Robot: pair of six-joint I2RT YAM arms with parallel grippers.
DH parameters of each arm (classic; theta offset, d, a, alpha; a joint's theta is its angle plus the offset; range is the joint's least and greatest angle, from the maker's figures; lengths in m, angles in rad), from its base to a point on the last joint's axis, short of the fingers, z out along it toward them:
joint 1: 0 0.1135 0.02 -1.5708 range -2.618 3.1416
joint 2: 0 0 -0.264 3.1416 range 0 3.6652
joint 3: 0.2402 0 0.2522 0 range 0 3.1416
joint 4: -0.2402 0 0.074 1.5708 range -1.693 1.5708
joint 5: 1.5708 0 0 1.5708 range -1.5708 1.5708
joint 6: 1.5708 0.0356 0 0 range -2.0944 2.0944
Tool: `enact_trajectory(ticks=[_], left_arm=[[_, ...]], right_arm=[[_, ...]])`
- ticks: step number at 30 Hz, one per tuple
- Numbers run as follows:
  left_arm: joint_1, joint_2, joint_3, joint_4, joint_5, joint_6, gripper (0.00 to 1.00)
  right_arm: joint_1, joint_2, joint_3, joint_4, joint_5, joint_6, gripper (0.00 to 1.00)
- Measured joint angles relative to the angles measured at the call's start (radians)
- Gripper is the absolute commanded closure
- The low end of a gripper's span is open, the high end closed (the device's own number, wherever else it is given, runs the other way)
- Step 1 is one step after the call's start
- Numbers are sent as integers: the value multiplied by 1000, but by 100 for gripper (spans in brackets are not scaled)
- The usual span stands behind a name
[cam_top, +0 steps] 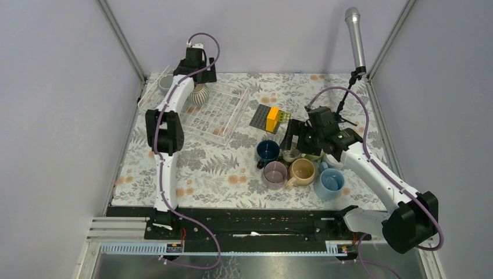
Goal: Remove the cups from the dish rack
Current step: Move the cup to the dish rack.
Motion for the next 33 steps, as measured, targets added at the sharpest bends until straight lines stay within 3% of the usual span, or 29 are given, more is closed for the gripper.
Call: enact_trajectory(ticks=[33], left_arm=[[-89, -168, -220, -68, 135, 47, 1]], right_arm=[[0, -82, -55, 0, 0, 11, 0]])
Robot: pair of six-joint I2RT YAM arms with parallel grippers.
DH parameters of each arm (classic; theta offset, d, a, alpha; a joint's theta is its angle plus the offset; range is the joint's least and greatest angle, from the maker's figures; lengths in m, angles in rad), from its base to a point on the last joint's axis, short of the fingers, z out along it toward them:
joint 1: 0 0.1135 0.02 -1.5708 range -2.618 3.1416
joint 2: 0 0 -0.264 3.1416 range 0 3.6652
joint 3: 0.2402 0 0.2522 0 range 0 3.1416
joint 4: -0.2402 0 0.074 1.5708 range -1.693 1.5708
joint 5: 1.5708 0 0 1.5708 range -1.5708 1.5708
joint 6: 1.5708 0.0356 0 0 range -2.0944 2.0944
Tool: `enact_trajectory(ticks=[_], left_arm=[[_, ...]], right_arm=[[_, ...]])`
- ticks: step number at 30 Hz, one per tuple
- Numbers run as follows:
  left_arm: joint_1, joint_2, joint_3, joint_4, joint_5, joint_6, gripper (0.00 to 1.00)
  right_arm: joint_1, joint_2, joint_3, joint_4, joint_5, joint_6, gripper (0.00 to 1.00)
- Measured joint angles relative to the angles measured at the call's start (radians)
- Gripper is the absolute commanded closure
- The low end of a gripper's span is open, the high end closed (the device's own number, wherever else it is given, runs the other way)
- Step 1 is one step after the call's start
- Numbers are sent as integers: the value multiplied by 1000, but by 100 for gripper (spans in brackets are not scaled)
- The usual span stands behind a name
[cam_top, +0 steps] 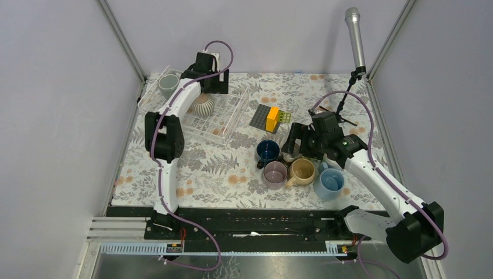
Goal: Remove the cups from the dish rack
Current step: Move the cup to the dish rack, then unload the cup from the dish rack.
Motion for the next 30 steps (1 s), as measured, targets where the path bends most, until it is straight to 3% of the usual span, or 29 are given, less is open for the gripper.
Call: enact_trajectory(ticks=[19, 30], left_arm=[[-13, -94, -46, -70, 24, 19, 1], [-20, 51, 206, -124, -182, -53, 1]], right_arm=[[0, -19, -23, 4, 0, 0, 0], [0, -32, -30, 6, 1, 1, 0]])
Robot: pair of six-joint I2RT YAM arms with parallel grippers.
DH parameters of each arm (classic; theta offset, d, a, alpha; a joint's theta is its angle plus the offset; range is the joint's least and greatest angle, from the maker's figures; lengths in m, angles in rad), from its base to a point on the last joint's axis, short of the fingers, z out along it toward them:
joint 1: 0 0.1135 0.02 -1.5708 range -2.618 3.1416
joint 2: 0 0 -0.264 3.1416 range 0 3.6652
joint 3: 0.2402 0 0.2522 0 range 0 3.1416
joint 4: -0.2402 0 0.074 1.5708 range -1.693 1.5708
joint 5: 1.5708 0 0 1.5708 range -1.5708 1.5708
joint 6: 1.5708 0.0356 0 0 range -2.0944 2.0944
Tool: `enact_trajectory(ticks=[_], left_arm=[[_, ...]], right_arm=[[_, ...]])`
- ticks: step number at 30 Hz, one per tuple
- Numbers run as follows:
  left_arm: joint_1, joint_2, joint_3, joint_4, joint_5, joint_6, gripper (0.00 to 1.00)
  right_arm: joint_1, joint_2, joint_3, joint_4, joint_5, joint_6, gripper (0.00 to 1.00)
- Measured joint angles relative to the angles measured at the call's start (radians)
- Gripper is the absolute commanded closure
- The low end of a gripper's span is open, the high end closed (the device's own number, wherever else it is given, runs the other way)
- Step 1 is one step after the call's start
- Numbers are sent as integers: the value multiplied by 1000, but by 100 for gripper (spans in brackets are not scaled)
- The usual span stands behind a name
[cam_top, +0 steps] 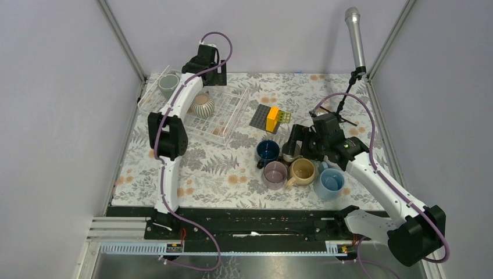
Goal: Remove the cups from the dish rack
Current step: Unload the cup from the dish rack.
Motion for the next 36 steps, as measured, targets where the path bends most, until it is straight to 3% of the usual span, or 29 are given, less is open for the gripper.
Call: enact_trajectory(ticks=[18, 36], left_arm=[[5, 60, 4, -115, -58, -55, 1], [-16, 64, 14, -154, 127, -24, 1]], right_arm=[[0, 5, -1, 1, -1, 2, 0], [0, 5, -3, 1, -1, 10, 0]])
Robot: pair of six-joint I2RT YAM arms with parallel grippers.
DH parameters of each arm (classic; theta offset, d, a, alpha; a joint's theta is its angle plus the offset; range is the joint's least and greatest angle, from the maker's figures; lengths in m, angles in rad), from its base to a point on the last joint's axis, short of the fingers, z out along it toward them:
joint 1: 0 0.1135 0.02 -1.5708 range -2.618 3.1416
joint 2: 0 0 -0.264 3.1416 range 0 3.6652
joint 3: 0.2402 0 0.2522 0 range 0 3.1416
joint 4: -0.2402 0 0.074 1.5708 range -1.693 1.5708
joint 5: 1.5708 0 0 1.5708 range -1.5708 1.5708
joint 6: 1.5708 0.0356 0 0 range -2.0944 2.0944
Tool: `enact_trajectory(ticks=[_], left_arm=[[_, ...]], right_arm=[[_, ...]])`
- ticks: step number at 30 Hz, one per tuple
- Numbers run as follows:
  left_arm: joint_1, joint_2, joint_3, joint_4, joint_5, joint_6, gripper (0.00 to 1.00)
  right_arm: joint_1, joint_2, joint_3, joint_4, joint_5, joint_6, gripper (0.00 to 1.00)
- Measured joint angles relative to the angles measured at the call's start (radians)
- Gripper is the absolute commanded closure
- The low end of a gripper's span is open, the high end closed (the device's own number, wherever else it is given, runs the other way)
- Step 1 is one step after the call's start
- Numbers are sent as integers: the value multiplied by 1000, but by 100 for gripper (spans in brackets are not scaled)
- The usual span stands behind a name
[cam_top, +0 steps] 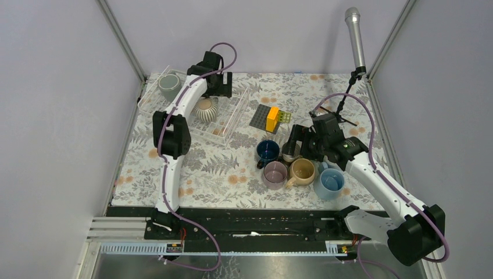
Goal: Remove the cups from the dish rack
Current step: Unload the cup from the dish rack.
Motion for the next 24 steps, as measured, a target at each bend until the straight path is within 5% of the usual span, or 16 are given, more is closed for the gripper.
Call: enact_trajectory(ticks=[8, 24], left_arm=[[-33, -1, -55, -8, 9, 30, 7], [-40, -53, -126, -6, -103, 211, 45]], right_arm=[[0, 0, -4, 0, 0, 2, 0], [0, 13, 7, -31, 0, -4, 0]])
